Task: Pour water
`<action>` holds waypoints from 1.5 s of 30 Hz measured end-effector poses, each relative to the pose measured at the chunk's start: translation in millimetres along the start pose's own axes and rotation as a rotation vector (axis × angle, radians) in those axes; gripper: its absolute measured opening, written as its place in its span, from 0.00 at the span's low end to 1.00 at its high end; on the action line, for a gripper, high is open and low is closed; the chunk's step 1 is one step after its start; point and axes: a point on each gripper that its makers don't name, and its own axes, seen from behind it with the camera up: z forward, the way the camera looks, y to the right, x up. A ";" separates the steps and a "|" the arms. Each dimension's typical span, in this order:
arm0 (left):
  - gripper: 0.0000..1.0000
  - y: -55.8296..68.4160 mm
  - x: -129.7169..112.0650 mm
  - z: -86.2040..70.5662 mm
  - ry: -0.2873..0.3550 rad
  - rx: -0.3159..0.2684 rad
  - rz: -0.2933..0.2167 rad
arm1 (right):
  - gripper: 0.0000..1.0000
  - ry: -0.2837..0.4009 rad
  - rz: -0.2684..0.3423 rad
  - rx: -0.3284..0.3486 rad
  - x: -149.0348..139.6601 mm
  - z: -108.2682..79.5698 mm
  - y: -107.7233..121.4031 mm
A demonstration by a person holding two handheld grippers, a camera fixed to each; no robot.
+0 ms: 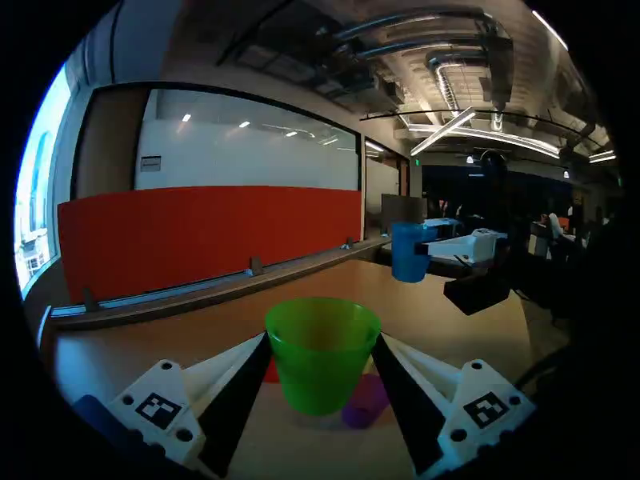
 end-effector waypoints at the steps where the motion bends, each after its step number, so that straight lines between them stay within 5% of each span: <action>1: 0.86 0.8 -0.5 0.1 0.001 -0.002 0.000 | 0.89 0.001 -0.005 0.001 1.2 -0.1 0.1; 45: 0.86 46.3 -14.2 4.5 0.035 -0.075 -0.007 | 0.90 0.017 -0.397 0.102 59.5 31.7 -28.0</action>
